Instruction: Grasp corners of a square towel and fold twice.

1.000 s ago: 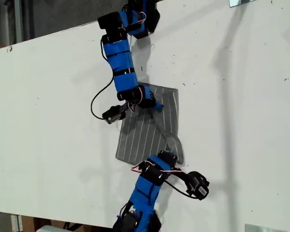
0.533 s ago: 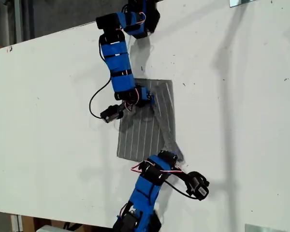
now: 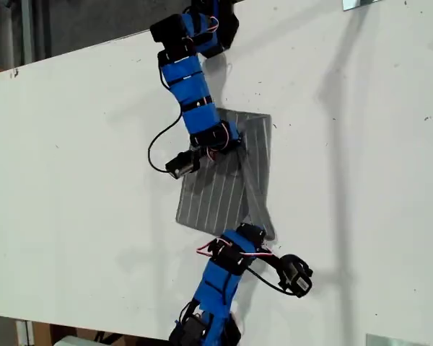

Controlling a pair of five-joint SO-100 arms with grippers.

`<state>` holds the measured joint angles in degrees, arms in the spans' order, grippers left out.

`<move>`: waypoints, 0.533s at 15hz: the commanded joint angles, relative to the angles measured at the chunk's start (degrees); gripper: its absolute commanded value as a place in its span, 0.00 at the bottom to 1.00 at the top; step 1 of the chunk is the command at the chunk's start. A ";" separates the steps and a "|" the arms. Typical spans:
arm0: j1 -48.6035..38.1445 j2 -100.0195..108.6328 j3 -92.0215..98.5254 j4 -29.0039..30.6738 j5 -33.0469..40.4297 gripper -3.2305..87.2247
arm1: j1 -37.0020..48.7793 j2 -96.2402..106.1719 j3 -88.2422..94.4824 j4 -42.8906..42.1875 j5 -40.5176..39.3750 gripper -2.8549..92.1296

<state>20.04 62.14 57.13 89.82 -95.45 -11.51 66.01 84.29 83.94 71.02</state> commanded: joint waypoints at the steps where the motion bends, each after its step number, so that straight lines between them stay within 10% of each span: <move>1: -0.18 0.53 -3.16 -0.35 0.62 0.03 | -2.11 8.09 -3.69 5.01 2.72 0.03; 8: -0.70 -0.53 -3.43 -1.23 1.58 0.03 | -13.01 12.57 -12.04 13.27 10.81 0.03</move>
<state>20.04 60.47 56.69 89.03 -94.31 -21.09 75.59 76.38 96.59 79.37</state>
